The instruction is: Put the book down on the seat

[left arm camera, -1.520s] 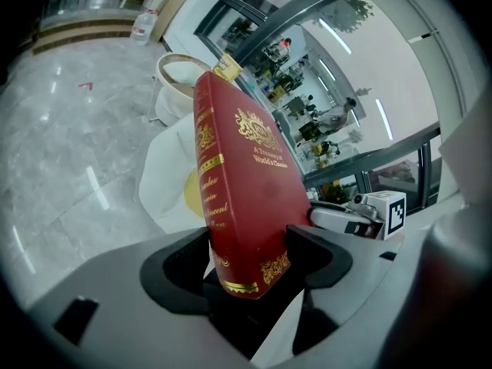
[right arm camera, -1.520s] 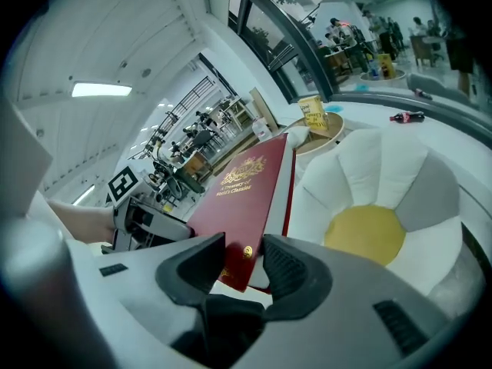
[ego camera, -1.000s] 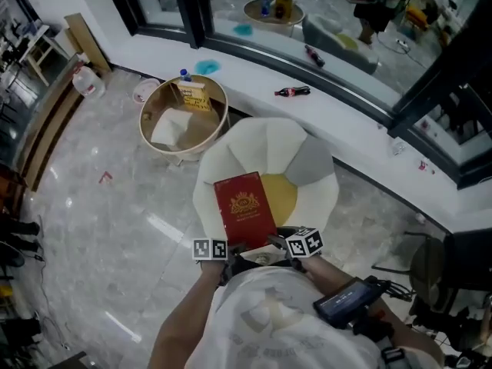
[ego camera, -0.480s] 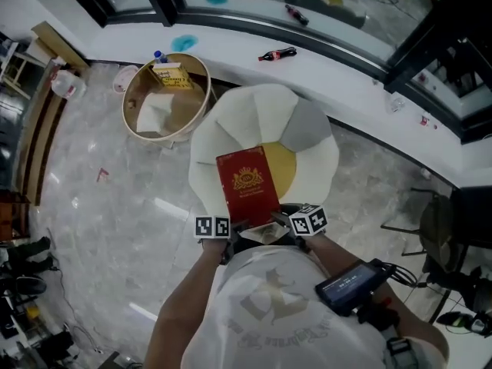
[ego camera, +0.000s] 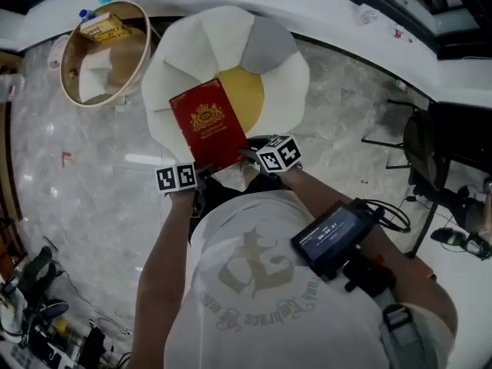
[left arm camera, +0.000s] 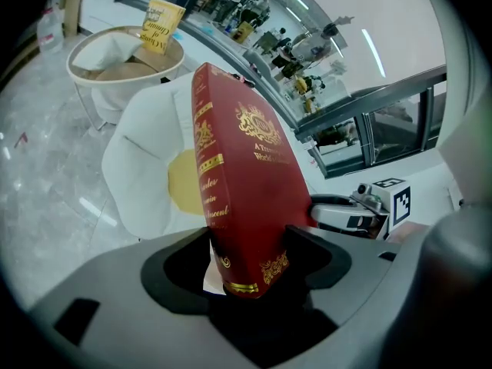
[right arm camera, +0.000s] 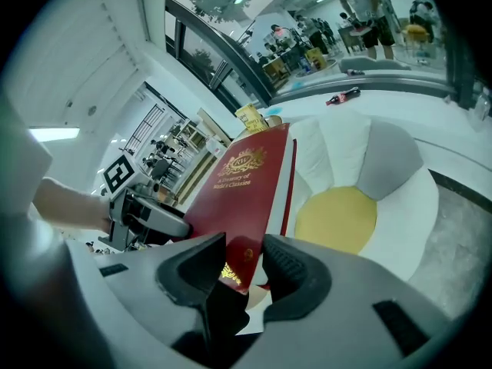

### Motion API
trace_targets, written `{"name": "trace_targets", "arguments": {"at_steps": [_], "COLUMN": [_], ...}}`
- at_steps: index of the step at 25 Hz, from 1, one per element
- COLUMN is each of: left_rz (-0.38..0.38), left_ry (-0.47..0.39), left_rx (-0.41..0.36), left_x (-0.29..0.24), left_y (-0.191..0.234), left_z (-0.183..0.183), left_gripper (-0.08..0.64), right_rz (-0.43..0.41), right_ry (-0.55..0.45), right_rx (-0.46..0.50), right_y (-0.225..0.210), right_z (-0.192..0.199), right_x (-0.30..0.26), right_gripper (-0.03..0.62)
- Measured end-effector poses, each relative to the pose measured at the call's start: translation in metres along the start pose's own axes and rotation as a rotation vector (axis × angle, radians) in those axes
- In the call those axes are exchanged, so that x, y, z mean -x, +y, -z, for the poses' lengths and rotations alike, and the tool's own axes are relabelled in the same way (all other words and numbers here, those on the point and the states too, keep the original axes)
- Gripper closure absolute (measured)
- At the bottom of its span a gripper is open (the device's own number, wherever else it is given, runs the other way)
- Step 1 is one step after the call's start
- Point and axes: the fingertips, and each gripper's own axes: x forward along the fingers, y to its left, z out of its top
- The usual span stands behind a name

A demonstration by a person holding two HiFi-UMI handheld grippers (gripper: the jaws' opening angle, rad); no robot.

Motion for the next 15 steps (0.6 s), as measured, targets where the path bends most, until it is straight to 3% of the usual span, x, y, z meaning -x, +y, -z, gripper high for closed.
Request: {"name": "trace_targets", "arguments": {"at_steps": [15], "left_rz": [-0.049], "left_ry": [0.053], "left_rx": [0.008], "left_x": [-0.019], "left_y": [0.051], "left_z": [-0.008], "left_gripper": [0.242], "right_rz": [-0.016], "right_ry": [0.028], "right_rx": [-0.068], "right_y": [-0.016], "right_z": [0.009], "right_x": [-0.057], "right_gripper": [0.431]}}
